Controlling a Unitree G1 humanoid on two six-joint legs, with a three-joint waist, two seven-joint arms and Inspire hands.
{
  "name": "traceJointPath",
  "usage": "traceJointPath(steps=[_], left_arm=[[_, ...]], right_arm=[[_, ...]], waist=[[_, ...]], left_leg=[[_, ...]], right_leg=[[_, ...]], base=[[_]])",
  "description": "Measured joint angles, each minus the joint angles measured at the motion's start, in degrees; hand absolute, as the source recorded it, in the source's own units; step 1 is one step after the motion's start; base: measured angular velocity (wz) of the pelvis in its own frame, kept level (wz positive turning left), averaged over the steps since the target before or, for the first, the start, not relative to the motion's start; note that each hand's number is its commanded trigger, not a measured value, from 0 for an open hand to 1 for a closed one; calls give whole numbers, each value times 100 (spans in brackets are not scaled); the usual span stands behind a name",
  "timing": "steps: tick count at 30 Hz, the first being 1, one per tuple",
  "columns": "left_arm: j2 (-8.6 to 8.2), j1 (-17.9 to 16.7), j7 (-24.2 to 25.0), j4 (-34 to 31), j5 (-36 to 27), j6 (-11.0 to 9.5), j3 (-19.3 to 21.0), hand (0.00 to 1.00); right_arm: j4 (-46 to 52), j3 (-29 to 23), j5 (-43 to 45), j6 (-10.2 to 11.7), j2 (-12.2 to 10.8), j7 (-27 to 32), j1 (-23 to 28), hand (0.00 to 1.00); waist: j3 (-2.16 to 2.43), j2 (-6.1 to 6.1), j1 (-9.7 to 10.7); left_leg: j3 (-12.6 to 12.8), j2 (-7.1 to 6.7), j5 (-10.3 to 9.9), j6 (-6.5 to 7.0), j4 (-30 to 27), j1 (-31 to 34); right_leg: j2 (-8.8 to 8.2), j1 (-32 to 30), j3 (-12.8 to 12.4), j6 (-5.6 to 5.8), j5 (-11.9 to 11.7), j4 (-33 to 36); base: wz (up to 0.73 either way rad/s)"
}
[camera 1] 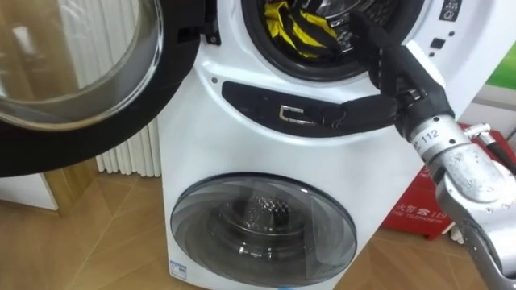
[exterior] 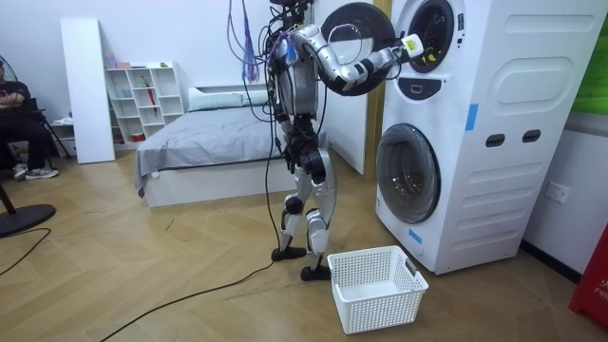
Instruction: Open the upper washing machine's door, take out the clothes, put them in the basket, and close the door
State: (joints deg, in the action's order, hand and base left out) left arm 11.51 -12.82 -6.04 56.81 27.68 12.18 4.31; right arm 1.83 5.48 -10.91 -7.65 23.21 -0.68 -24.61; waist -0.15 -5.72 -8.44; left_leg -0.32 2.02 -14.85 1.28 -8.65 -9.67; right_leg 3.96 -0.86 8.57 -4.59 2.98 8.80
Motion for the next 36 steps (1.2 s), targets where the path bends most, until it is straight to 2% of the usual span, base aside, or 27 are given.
traceJointPath(steps=[6,7,9,11,13,15,17,20,22,23,24,25,26,27,28,29,30,32,33,34,35,36], left_arm=[[-24,52,24,71,0,-1,-10,0],[-27,67,26,81,1,-2,-10,0],[-23,85,26,81,5,-2,-2,0],[-21,95,26,58,9,-7,-2,0],[-21,128,19,51,12,-15,-2,0],[-21,146,-2,39,15,-21,-2,0],[-19,165,-8,8,15,-48,-2,0],[-17,169,-10,46,-15,-95,-2,0],[-17,160,-75,96,-75,-95,-23,0],[-9,167,-87,118,-68,-95,-23,0],[0,180,-91,179,-75,-97,-18,0],[-2,177,-91,275,-71,-119,-14,0],[-3,160,-83,297,-71,-121,-6,0],[-4,115,-72,289,-68,-118,2,0],[-20,26,-58,287,-88,-113,4,0],[-27,-10,-45,287,-120,-106,4,0],[-28,-39,4,287,-124,-85,3,0],[-41,-37,59,211,-109,-79,-4,0],[-73,-24,82,113,-103,-90,-7,0],[-92,-10,127,52,-102,-108,-7,0],[-94,-14,143,52,-102,-128,-5,0],[-91,-56,166,53,-102,-131,9,0]], right_arm=[[0,1,31,4,-132,126,-24,0],[0,1,46,4,-132,178,-59,0],[1,0,43,8,-132,259,-151,0],[1,-1,77,8,-132,365,-225,0],[1,-1,117,9,-132,526,-332,0],[1,0,114,19,-133,636,-399,0],[1,0,108,62,-133,711,-417,0],[0,8,-163,70,-137,773,-420,0],[-99,9,-305,82,-213,815,-456,0],[-131,10,-293,82,-230,823,-456,0],[-184,9,-233,80,-242,809,-450,0],[-234,6,-156,82,-249,801,-451,0],[-266,6,-138,85,-252,801,-450,0],[-364,9,-98,104,-265,801,-450,0],[-454,9,-89,171,-284,803,-451,0],[-503,8,-111,223,-289,803,-452,0],[-619,4,-192,298,-298,807,-454,0],[-741,-33,-227,271,-338,833,-447,0],[-756,-64,-231,252,-331,834,-448,0],[-769,-70,-257,252,-311,833,-455,0],[-785,-65,-268,252,-309,825,-463,0],[-822,-38,-276,250,-310,813,-474,0]], waist=[[-57,90,-11],[-46,96,-8],[-54,135,12],[-35,162,23],[25,181,23],[55,172,18],[61,162,0],[59,154,-149],[26,106,-205],[-19,98,-210],[-48,48,-208],[-40,19,-229],[-44,11,-262],[-41,-1,-297],[-43,0,-309],[-47,18,-303],[-59,40,-274],[-68,-25,-171],[-52,-109,-164],[-52,-150,-250],[-48,-148,-313],[-43,-123,-426]], left_leg=[[-28,21,-8,-11,12,10],[-29,22,-8,-11,10,16],[-36,25,-8,-11,6,28],[-84,22,-7,-10,-11,53],[-130,23,-5,-11,-26,73],[-147,27,-4,-12,-69,84],[-152,41,-4,-12,-82,55],[-144,85,-4,-13,-99,-52],[-149,65,-7,-16,-170,-98],[-147,39,-11,-22,-263,-69],[-139,19,-94,-90,-556,65],[-101,20,-238,-130,-975,244],[-55,24,-292,-161,-1181,317],[35,38,-354,-222,-1624,467],[38,49,-357,-228,-2043,647],[45,61,-355,-230,-2206,715],[36,75,-323,-282,-2517,881],[-84,-78,-341,-334,-2516,1258],[-110,-211,-293,-347,-2113,1569],[-103,-287,-91,-367,-1519,1772],[-77,-287,65,-350,-1213,1855],[-69,-268,375,-361,-742,1989]], right_leg=[[10,-2,45,-16,11,0],[8,-12,56,-17,15,0],[2,-20,89,-19,20,-2],[-12,-21,140,-14,45,5],[-22,-19,191,-15,74,8],[-33,6,239,-19,81,9],[-32,51,270,-19,81,6],[-25,161,265,-20,83,6],[-64,196,285,-27,164,134],[-98,192,314,-27,222,199],[-143,165,383,-29,344,351],[-189,77,410,-42,531,597],[-194,46,370,-73,635,681],[-191,34,305,-61,760,835],[-196,75,297,-61,815,881],[-192,109,293,-67,830,890],[-183,165,273,-87,852,881],[-184,161,4,-93,913,882],[-189,104,-294,-99,920,885],[-180,84,-654,-99,919,878],[-168,94,-816,-99,919,872],[-145,120,-1086,-96,921,864]], base=[[3],[0],[3],[12],[13],[13],[11],[-2],[7],[19],[30],[29],[17],[15],[18],[38],[63],[80],[52],[28],[-9],[-22]])
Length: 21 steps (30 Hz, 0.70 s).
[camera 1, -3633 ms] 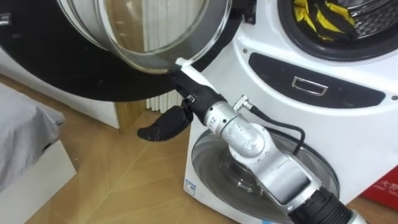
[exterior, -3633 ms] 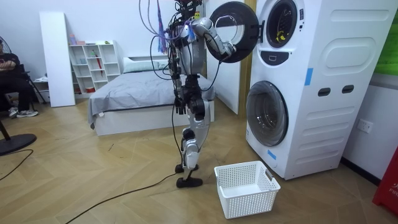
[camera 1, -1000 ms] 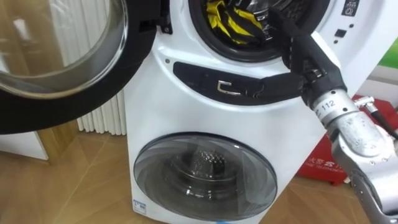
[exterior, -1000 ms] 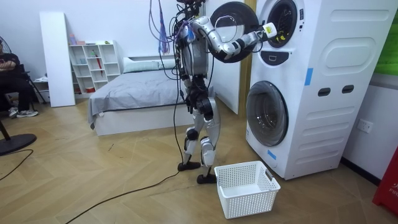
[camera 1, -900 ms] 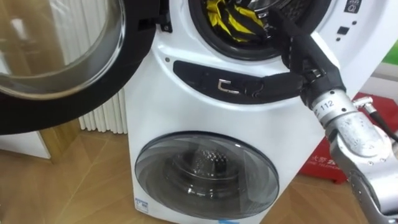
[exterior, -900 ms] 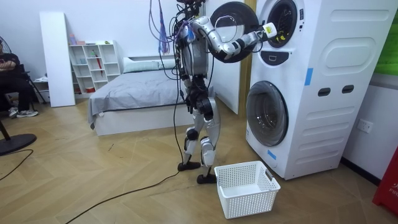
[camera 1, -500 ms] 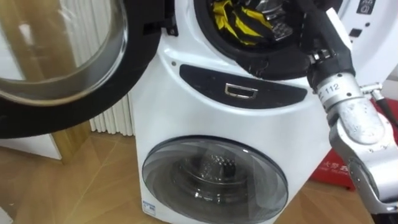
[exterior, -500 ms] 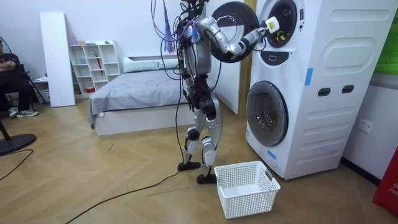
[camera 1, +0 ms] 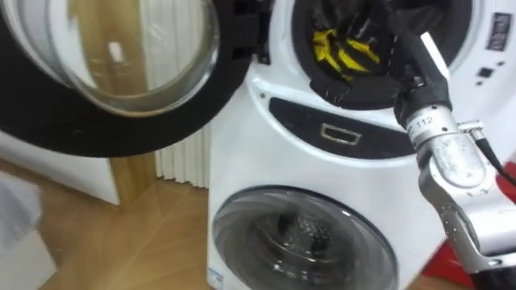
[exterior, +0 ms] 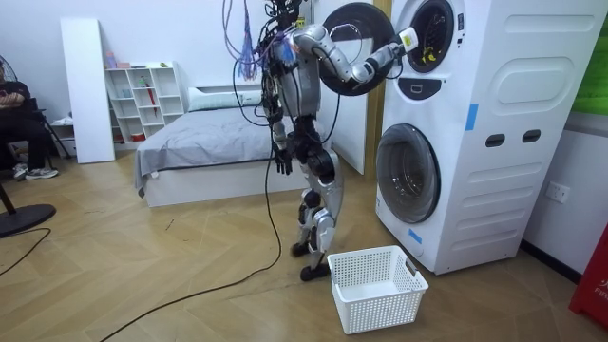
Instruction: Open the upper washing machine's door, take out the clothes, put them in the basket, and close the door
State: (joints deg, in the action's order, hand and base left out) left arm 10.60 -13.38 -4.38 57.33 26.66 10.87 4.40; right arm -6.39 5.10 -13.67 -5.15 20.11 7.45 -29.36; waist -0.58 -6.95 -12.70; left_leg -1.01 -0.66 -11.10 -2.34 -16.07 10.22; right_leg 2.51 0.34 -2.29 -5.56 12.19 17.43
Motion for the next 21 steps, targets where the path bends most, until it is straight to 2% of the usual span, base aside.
traceJointPath(steps=[1,2,3,4,5,6,7,8,9,10,11,12,13,15,16,17,19,20,21], left_arm=[[-1,-72,11,0,-9,4,20,0],[-4,-115,27,1,-10,5,50,0],[-20,-186,64,5,-10,5,184,0],[-6,-205,112,19,-22,5,287,0],[15,-203,122,18,-30,-1,310,0],[72,-201,123,9,-102,-29,321,0],[119,-177,123,6,-142,-63,311,0],[131,-152,124,6,-142,-83,303,0],[127,-32,123,9,-156,-106,258,0],[111,155,123,13,-221,-154,199,0],[118,240,118,10,-236,-195,183,0],[150,327,83,6,-249,-274,131,0],[180,451,45,1,-339,-336,109,0],[230,536,-42,-18,-417,-386,93,0],[256,595,-100,13,-460,-370,63,0],[280,615,-136,19,-462,-365,-13,0],[274,667,-156,11,-459,-367,-86,0],[276,645,-156,9,-460,-366,-109,0],[277,653,-158,-6,-459,-366,-113,0]], right_arm=[[-27,19,10,-5,0,-5,-1,0],[-10,20,3,-14,-1,-11,7,0],[51,18,1,-57,-1,-15,10,0],[89,-16,14,-80,4,-11,7,0],[89,-44,13,-80,4,-4,5,0],[89,-50,33,-94,4,5,5,0],[89,-58,58,-116,5,10,8,0],[89,-62,70,-121,5,20,10,0],[89,-83,137,-121,7,52,10,0],[92,-137,180,-122,6,85,16,0],[92,-145,182,-122,6,108,16,0],[97,-147,153,-122,6,115,16,0],[126,-145,160,-122,6,110,38,0],[291,-172,170,-75,44,-57,105,0],[429,-133,173,49,116,-220,209,0],[496,-134,171,61,121,-260,279,0],[721,-50,110,127,72,-404,353,0],[760,-22,114,145,76,-441,353,0],[840,36,111,142,79,-494,355,0]], waist=[[41,62,-51],[60,92,-36],[86,111,-12],[115,99,43],[139,78,60],[169,8,133],[174,-55,240],[180,-89,297],[174,-114,364],[113,-17,390],[96,4,394],[64,33,389],[23,96,388],[37,167,417],[1,217,475],[-6,241,473],[-48,346,469],[-45,347,477],[-26,334,479]], left_leg=[[-42,29,271,-10,353,74],[-102,81,388,-5,452,124],[-98,140,589,-18,480,159],[-63,105,844,11,442,161],[-20,83,962,79,414,165],[168,33,1058,226,292,177],[272,-99,1044,384,92,178],[291,-194,953,514,-48,178],[372,-356,675,653,-298,143],[403,-454,412,767,-535,45],[439,-501,336,816,-567,-32],[586,-581,253,902,-533,-251],[683,-639,166,1008,-495,-442],[706,-696,49,1097,-428,-613],[660,-702,-6,1132,-387,-699],[604,-701,-10,1137,-349,-725],[324,-686,-17,1151,-217,-863],[257,-687,-16,1152,-182,-896],[197,-683,-17,1152,-138,-934]], right_leg=[[67,57,-265,35,29,0],[76,82,-312,59,80,10],[61,123,-393,127,199,59],[15,181,-423,211,302,59],[-38,192,-388,252,358,72],[-238,208,-214,383,483,132],[-472,280,-43,518,611,238],[-574,317,-7,556,677,326],[-780,352,66,696,833,633],[-913,315,191,751,859,1140],[-991,236,208,779,842,1462],[-1153,38,157,944,722,2119],[-1259,-126,144,1024,499,2634],[-1356,-301,160,1030,251,2978],[-1358,-408,252,1036,353,2935],[-1337,-497,264,1009,443,2892],[-1130,-743,370,946,666,2181],[-1085,-736,432,945,670,1883],[-960,-715,426,930,622,1241]], base=[[-19],[-22],[-23],[-28],[-28],[-18],[-11],[0],[0],[-6],[-16],[-26],[-33],[-47],[-58],[-75],[-74],[-53],[-43]])
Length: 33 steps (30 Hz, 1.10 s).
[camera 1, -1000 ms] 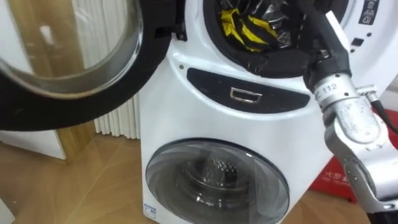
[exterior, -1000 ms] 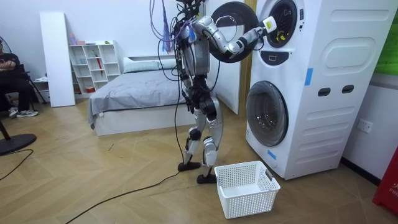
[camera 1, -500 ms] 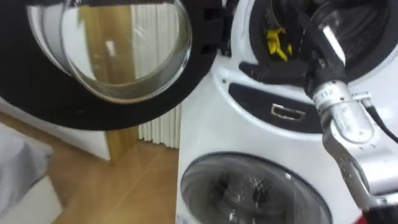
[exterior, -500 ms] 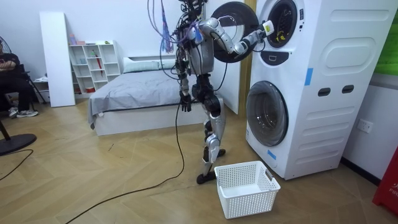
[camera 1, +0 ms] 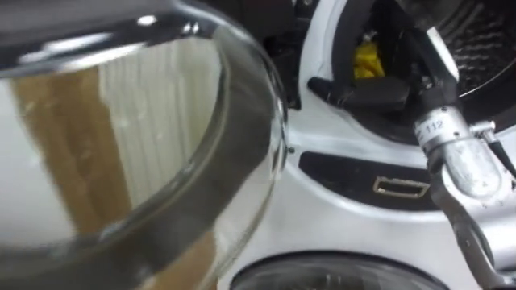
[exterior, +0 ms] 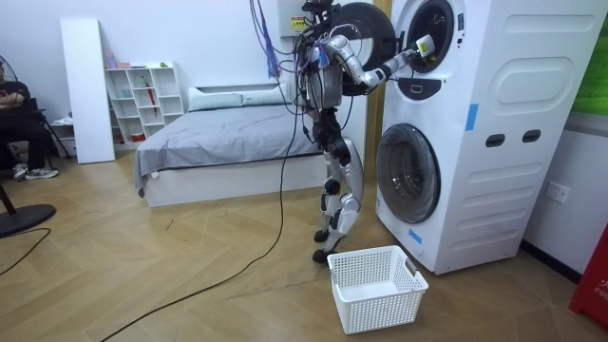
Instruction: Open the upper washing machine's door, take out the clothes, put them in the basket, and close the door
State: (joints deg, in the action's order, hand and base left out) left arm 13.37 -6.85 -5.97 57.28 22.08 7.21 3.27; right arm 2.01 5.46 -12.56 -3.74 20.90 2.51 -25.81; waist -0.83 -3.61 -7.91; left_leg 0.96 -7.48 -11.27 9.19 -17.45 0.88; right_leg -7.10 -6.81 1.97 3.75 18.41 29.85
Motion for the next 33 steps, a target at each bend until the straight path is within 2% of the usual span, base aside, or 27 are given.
traceJointPath(steps=[1,2,3,4,7,10,13,15,16,21,28,33], left_arm=[[-16,5,-1,2,1,9,1,0],[-33,-1,-1,2,1,19,2,0],[-43,-45,-2,1,7,18,2,0],[-56,-84,-4,0,5,42,1,0],[-42,-283,-6,24,11,123,2,0],[-52,-434,2,126,12,169,39,0],[-80,-486,37,127,24,202,110,0],[-87,-484,38,127,17,203,114,0],[-110,-481,37,124,21,206,111,0],[-131,-346,-8,129,21,209,107,0],[-185,-604,-10,136,34,220,110,0],[-189,-690,44,129,104,219,142,0]], right_arm=[[82,47,2,-13,0,-28,2,0],[112,53,0,-15,1,-33,25,0],[151,53,-3,-15,15,-87,41,0],[171,63,-3,-15,24,-158,41,0],[176,65,-14,-14,25,-260,41,0],[176,65,-55,-13,25,-301,40,0],[177,65,-69,-12,24,-306,40,0],[176,78,-67,-7,22,-305,40,0],[172,77,-68,-6,22,-269,40,0],[190,122,-107,5,-15,-241,42,0],[351,147,-87,42,-14,-251,176,0],[380,145,-60,63,-13,-251,216,0]], waist=[[9,-14,2],[9,-12,20],[20,-15,31],[39,29,31],[51,74,65],[62,79,73],[73,62,-21],[77,49,-36],[60,80,-15],[69,69,-2],[70,71,128],[71,69,136]], left_leg=[[-12,11,-19,3,24,-27],[-19,23,-28,-3,31,-38],[-31,33,-56,-13,53,-78],[-51,96,-74,-33,77,-101],[-152,201,-115,-102,77,-126],[-164,291,-145,-161,80,-150],[-132,359,-129,-216,143,-160],[-133,384,-106,-253,199,-189],[-152,401,-105,-268,207,-217],[-182,474,-140,-339,212,-233],[-282,477,-122,-361,305,-373],[-271,469,-123,-359,311,-382]], right_leg=[[125,16,-14,-43,-226,-499],[168,67,-16,-79,-389,-624],[227,187,0,-135,-771,-829],[276,262,108,-82,-978,-944],[406,489,254,-136,-1133,-1333],[497,604,290,-208,-1218,-1541],[558,634,281,-262,-1261,-1627],[578,643,292,-274,-1269,-1640],[604,705,308,-292,-1280,-1710],[635,794,395,-348,-1322,-1836],[660,969,573,-348,-1322,-1952],[651,995,599,-348,-1322,-2000]], base=[[-32],[-11],[0],[0],[7],[2],[-1],[-2],[4],[2],[6],[1]])
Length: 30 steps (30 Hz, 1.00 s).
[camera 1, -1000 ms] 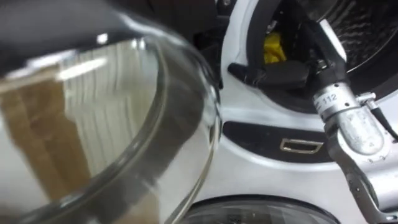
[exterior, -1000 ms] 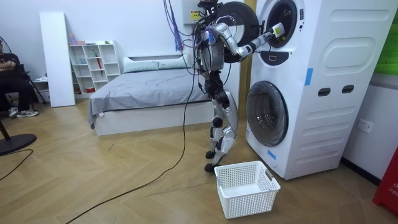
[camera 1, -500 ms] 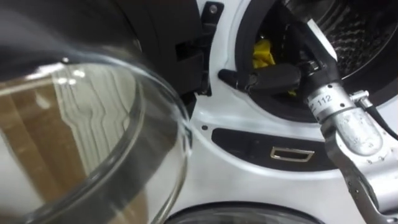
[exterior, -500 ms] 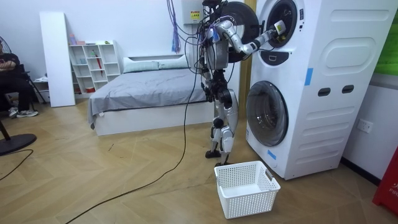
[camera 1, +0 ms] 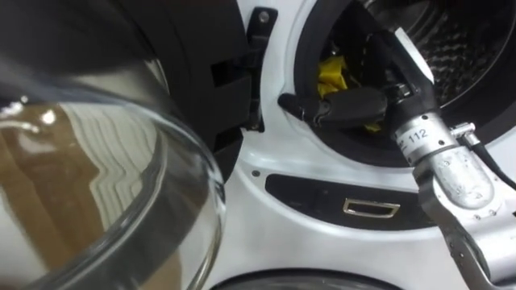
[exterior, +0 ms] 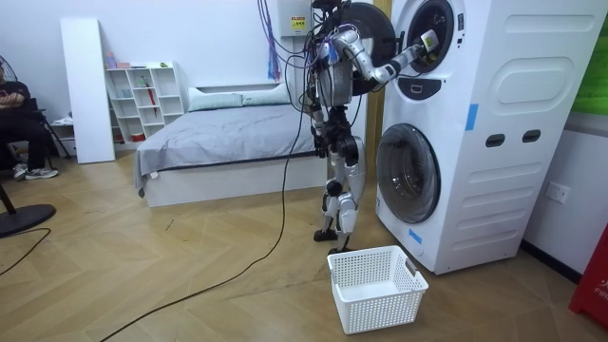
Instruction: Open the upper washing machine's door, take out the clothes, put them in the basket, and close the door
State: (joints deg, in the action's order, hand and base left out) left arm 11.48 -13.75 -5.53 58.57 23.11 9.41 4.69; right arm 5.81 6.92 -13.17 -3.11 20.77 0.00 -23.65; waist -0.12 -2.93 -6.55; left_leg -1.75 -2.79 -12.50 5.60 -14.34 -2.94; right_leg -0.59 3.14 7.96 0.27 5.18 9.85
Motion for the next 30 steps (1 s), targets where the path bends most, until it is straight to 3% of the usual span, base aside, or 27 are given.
traceJointPath(steps=[9,17,21,25,30], left_arm=[[-33,-147,114,-198,2,-1,234,0],[-27,-151,163,-153,6,-14,622,0],[6,-181,144,-105,7,-14,664,0],[25,-151,68,-113,10,-19,657,0],[23,-156,62,-106,10,-12,641,0]], right_arm=[[125,-66,-109,-1,38,-218,65,0],[414,-573,-320,0,51,-650,594,0],[381,-1171,-324,-79,275,-596,1130,0],[445,-1102,-179,-88,324,-733,1156,0],[406,-1105,-86,-89,328,-766,1165,0]], waist=[[0,23,174],[23,20,309],[49,28,314],[75,-14,341],[72,-95,353]], left_leg=[[-15,0,-5,8,13,12],[26,10,-7,16,138,-117],[207,35,-5,23,277,-289],[305,49,-12,22,303,-303],[304,65,-24,20,301,-289]], right_leg=[[-11,8,4,-1,-1,-16],[8,78,-4,-1,0,-43],[25,162,-28,0,1,-89],[47,150,-158,1,2,-119],[64,140,-154,1,1,-116]], base=[[2],[1],[-23],[-12],[0]])
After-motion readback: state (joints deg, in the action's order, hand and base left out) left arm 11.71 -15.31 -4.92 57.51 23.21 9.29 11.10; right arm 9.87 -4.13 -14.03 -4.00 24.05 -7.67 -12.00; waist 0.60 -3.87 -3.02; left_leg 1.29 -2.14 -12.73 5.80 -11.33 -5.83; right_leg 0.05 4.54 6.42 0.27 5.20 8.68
